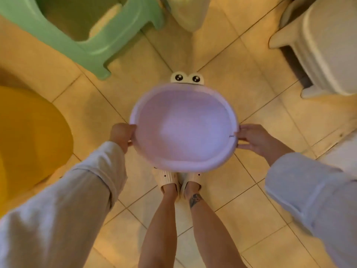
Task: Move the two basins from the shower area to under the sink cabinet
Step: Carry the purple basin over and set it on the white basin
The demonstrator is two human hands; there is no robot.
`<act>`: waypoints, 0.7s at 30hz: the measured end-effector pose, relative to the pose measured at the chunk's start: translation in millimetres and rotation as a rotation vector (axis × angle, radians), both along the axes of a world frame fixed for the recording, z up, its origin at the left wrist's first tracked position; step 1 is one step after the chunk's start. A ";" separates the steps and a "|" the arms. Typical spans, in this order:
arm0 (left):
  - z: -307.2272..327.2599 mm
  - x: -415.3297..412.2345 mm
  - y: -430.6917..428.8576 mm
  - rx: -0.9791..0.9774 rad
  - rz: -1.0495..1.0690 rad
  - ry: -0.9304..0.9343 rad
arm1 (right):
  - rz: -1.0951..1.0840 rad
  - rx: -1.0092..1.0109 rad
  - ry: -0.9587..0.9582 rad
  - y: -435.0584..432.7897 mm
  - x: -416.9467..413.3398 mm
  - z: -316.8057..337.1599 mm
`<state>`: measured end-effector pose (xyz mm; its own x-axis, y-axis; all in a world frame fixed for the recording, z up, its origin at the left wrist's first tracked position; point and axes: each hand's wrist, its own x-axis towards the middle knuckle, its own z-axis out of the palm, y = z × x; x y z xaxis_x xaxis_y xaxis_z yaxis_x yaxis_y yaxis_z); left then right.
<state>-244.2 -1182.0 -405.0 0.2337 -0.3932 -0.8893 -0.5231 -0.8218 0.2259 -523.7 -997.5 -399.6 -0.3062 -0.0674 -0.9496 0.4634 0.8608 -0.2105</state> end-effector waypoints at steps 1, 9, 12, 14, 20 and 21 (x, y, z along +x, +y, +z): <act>28.4 7.1 8.8 0.009 0.023 0.010 | -0.016 0.009 -0.017 10.3 6.7 28.9; 233.6 69.3 65.7 0.109 0.127 -0.037 | -0.095 -0.013 -0.017 70.9 53.5 246.5; 289.5 76.7 78.5 0.080 0.130 -0.018 | -0.147 -0.049 0.007 92.4 66.4 306.2; 322.5 76.4 84.1 0.052 0.139 -0.009 | -0.172 -0.076 0.010 107.9 75.0 337.6; 394.7 69.7 92.1 0.000 0.100 0.092 | -0.329 -0.166 0.032 143.6 90.6 391.0; 402.0 68.6 91.5 -0.009 0.087 0.110 | -0.361 -0.193 0.035 148.6 91.6 394.5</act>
<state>-175.6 -1090.6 -3.0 0.1687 -0.3835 -0.9080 -0.4221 -0.8606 0.2850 -432.1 -849.0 -5.0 -0.3743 -0.1256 -0.9187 0.7185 0.5870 -0.3730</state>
